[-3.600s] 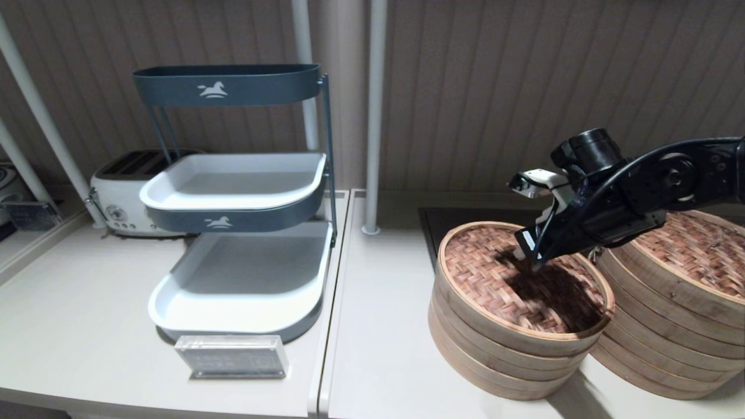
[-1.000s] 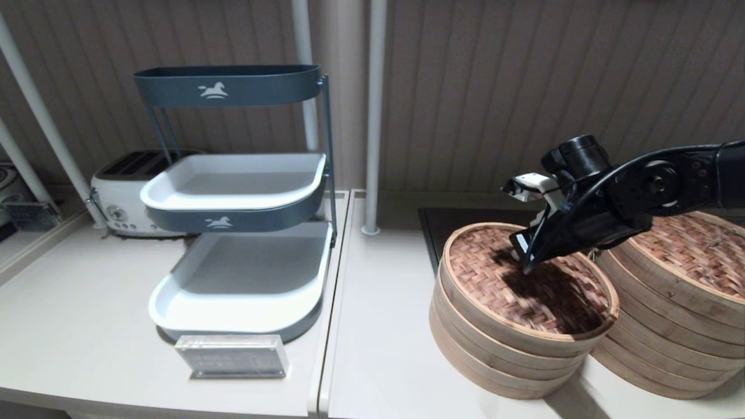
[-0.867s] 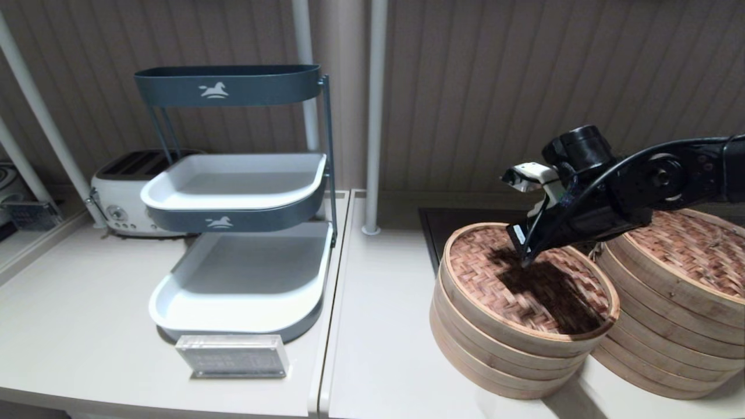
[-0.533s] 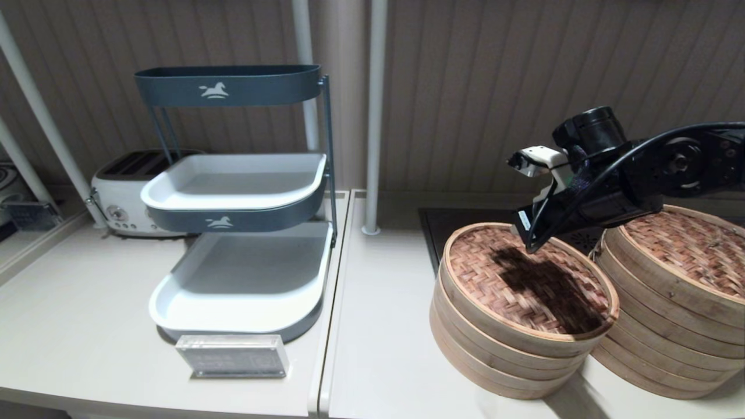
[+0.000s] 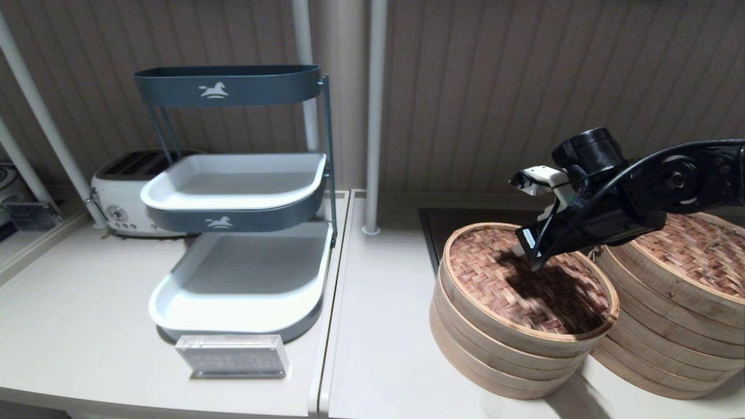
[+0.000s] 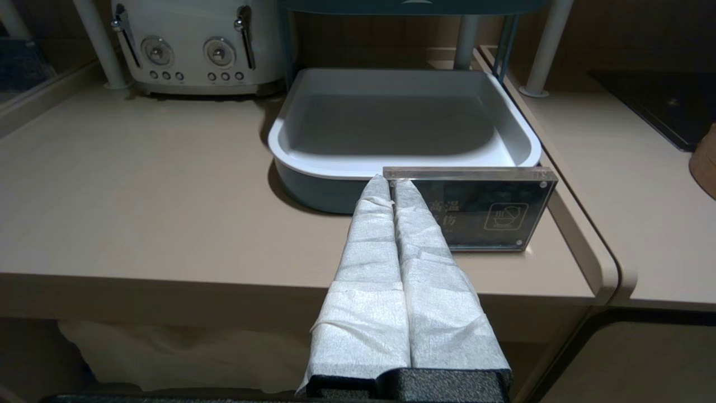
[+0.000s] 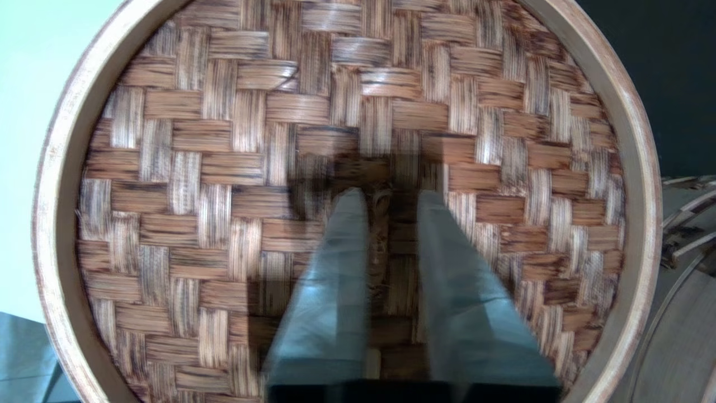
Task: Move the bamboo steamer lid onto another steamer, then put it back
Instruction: Pick up the steamer
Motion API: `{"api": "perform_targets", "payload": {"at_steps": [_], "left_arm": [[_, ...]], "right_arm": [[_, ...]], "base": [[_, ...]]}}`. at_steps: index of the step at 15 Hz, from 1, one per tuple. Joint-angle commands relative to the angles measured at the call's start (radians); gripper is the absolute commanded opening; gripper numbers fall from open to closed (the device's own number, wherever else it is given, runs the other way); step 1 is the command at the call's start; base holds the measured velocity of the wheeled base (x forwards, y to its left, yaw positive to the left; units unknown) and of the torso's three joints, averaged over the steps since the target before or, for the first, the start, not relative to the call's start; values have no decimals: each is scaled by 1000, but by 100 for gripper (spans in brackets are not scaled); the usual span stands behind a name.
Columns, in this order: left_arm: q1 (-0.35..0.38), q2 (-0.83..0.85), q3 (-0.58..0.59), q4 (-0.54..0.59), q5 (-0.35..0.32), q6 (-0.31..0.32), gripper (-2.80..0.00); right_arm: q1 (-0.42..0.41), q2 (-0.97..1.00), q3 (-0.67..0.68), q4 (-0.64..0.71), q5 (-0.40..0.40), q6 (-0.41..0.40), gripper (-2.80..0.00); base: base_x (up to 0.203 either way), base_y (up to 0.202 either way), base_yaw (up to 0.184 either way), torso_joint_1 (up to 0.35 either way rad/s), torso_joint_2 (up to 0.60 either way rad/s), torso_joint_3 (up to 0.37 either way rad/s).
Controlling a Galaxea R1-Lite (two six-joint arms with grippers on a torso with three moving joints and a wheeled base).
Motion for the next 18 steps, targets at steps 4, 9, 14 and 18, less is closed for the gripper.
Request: {"api": "perform_targets", "payload": {"at_steps": [4, 9, 14, 18], "left_arm": [[0, -2, 28, 0, 0, 0, -280], [0, -2, 28, -1, 0, 0, -280], [0, -2, 28, -1, 0, 0, -280], [0, -2, 28, 0, 0, 0, -280]], "right_arm": [[-2, -16, 52, -3, -2, 2, 0], [0, -5, 71, -5, 0, 3, 0], [0, -8, 66, -5, -1, 3, 0], [-2, -12, 59, -5, -4, 1, 0]], "base": [[0, 0, 0, 0, 0, 0], [0, 0, 0, 0, 0, 0], [0, 0, 0, 0, 0, 0], [0, 0, 0, 0, 0, 0]]}}
